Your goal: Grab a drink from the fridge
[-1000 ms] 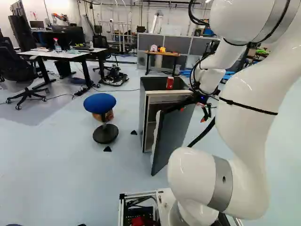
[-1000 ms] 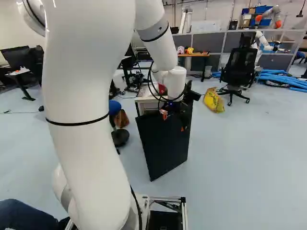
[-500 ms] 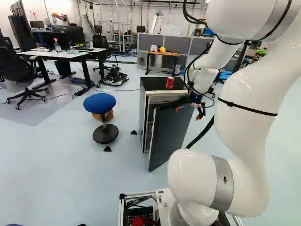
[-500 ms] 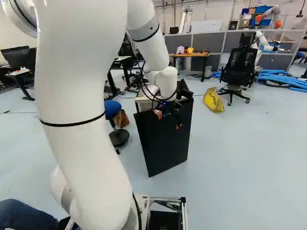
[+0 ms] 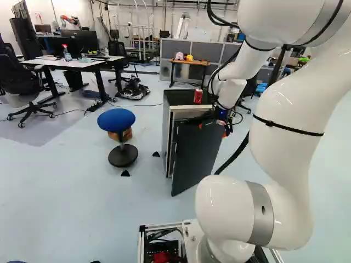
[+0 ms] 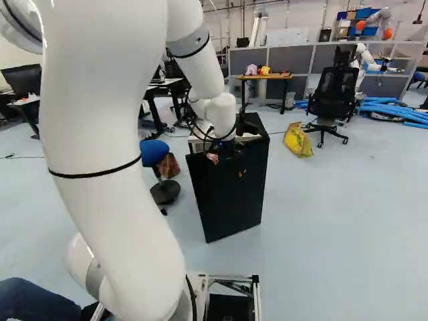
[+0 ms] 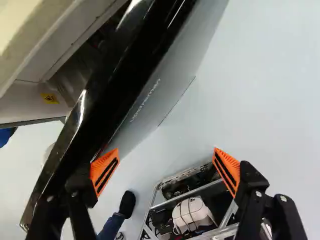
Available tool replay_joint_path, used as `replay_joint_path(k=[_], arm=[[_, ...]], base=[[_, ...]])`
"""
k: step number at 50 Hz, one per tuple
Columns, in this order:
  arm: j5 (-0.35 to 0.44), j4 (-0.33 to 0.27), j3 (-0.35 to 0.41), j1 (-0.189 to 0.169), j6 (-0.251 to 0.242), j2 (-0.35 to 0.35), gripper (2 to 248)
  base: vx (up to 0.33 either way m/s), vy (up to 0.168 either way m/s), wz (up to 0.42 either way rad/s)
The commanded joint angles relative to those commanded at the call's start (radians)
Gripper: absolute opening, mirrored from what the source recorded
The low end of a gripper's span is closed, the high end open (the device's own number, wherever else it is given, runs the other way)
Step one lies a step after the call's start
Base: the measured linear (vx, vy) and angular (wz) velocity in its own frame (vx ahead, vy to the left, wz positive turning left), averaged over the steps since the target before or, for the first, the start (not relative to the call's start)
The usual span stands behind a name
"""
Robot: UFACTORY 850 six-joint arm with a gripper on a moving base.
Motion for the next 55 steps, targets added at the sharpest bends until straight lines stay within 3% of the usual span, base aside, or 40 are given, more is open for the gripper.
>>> replay_joint_path(k=[32, 55], arm=[[0.059, -0.007, 0.03, 0.103, 0.0, 0.024, 247], [0.095, -0.02, 0.009, 0.156, 0.0, 0.007, 247]], base=[[0.0, 0.0, 0.0], [0.0, 0.0, 0.0]])
